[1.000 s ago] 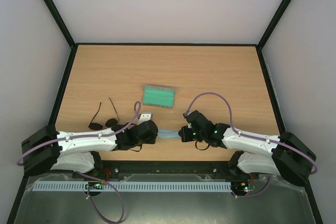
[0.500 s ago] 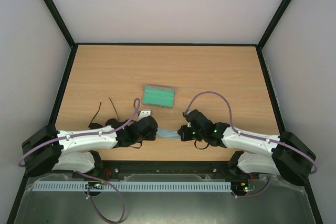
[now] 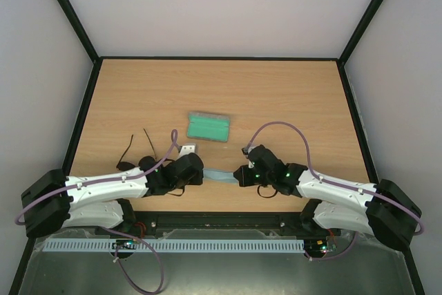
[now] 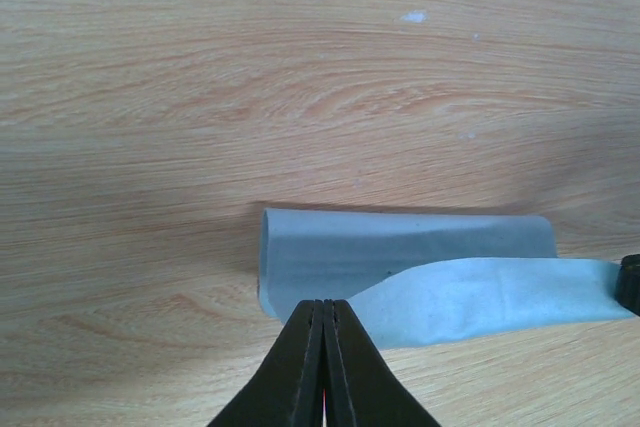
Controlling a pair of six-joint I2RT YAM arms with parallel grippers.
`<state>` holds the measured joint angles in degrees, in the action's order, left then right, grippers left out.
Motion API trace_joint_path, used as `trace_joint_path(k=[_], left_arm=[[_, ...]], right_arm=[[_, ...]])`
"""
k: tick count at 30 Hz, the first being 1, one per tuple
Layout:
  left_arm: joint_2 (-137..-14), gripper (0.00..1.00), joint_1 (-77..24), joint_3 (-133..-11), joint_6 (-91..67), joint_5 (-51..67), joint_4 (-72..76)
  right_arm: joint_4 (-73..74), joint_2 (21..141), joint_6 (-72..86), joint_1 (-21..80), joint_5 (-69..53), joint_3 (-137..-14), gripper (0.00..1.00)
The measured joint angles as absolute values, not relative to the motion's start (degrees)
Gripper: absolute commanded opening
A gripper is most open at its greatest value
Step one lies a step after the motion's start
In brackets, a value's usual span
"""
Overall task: Organize the sunglasses
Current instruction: Fold the glasses cleaning cloth at the center of the board.
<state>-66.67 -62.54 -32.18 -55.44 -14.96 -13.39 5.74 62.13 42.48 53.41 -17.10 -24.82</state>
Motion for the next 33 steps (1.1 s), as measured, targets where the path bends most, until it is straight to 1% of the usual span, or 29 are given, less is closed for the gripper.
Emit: trace_joint_path(k=[33], left_arm=[[-66.67,0.02,-64.03,-30.89,-57.30,-13.93,-14.11]], right_arm=[[3.20,62.15,44.51,54.92,-19.40,-21.98,0.02]])
